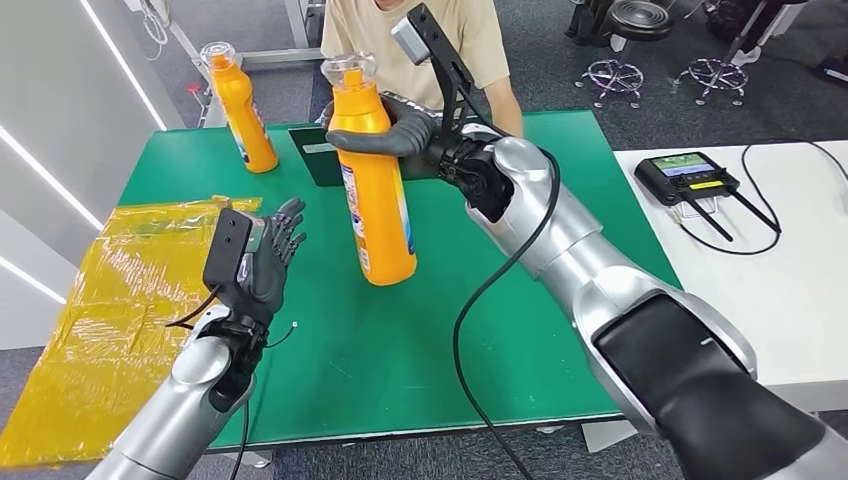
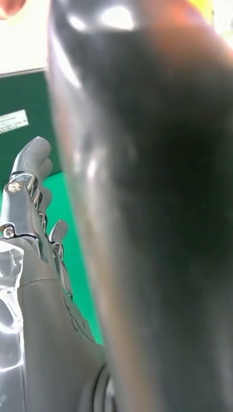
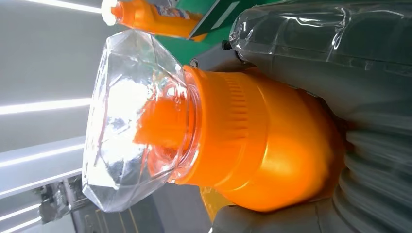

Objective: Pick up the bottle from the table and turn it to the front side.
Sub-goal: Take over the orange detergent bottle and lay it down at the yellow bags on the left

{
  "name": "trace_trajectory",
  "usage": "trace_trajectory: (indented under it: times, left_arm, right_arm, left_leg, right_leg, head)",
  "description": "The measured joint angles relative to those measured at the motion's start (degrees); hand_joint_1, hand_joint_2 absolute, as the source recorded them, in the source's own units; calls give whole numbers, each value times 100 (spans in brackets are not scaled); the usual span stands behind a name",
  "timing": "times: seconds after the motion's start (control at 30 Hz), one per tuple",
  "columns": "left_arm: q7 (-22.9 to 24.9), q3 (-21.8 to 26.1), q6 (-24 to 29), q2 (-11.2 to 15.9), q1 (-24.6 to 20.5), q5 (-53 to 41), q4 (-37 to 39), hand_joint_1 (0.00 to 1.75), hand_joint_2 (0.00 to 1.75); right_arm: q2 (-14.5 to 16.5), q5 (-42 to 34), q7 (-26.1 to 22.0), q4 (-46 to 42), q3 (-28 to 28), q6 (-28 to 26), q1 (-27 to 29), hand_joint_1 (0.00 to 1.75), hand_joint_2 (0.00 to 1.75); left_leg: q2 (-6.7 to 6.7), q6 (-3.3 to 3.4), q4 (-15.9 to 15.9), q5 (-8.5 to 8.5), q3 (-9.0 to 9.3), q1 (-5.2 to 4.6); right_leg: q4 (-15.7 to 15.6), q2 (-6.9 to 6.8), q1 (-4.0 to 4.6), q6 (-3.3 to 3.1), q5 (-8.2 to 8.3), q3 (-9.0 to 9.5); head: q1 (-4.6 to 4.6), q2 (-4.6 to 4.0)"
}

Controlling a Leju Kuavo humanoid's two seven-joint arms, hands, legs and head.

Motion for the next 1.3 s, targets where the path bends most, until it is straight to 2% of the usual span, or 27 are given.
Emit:
trace_trajectory:
  times: [0.43, 0.57, 0.63, 0.73, 0.77, 0.83, 1.3]
  left_arm:
    - [25, -491, 224, -545, -61, -319, 332, 0, 0]
    - [-7, -578, 232, -634, -34, -315, 378, 0, 175]
    - [-45, -607, 231, -644, 11, -297, 372, 10, 175]
    - [-73, -663, 222, -640, 126, -271, 283, 133, 175]
    - [-76, -686, 212, -635, 165, -267, 238, 168, 175]
    - [-86, -734, 190, -617, 230, -260, 140, 175, 175]
    - [-56, -939, 158, -529, 349, -266, -297, 175, 175]
  right_arm:
    - [344, -241, 275, -73, 63, -219, 129, 175, 175]
    - [468, -262, 302, -80, 84, -202, 69, 175, 175]
    - [500, -295, 309, -80, 106, -186, 42, 175, 175]
    - [511, -341, 313, -80, 156, -172, 34, 175, 175]
    - [511, -346, 312, -80, 171, -165, 34, 175, 175]
    - [509, -354, 304, -81, 193, -155, 35, 175, 175]
    - [298, -418, 252, -243, 203, -203, 44, 175, 175]
  left_leg:
    - [0, 0, -1, 0, -2, 1]
    - [-2, 0, -1, 0, -4, 1]
    - [-2, 0, -1, 0, -4, 1]
    - [-3, 0, -1, 0, -4, 1]
    - [-4, 0, -1, 0, -5, 1]
    - [-3, 0, -1, 0, -4, 1]
    - [-2, 0, 0, 0, -3, 1]
  right_leg:
    - [1, 1, 2, 1, 0, -3]
    - [1, -2, 3, 1, 0, -2]
    - [2, -2, 3, 1, 0, -1]
    - [1, -3, 3, 1, 0, 0]
    - [1, -3, 2, 1, 0, 0]
    - [1, -3, 2, 1, 0, 0]
    - [1, -2, 2, 1, 0, -3]
  head:
    - [0, 0]
    - [0, 0]
    - [-1, 0]
    - [0, 0]
    - [0, 0]
    - [0, 0]
    - [0, 0]
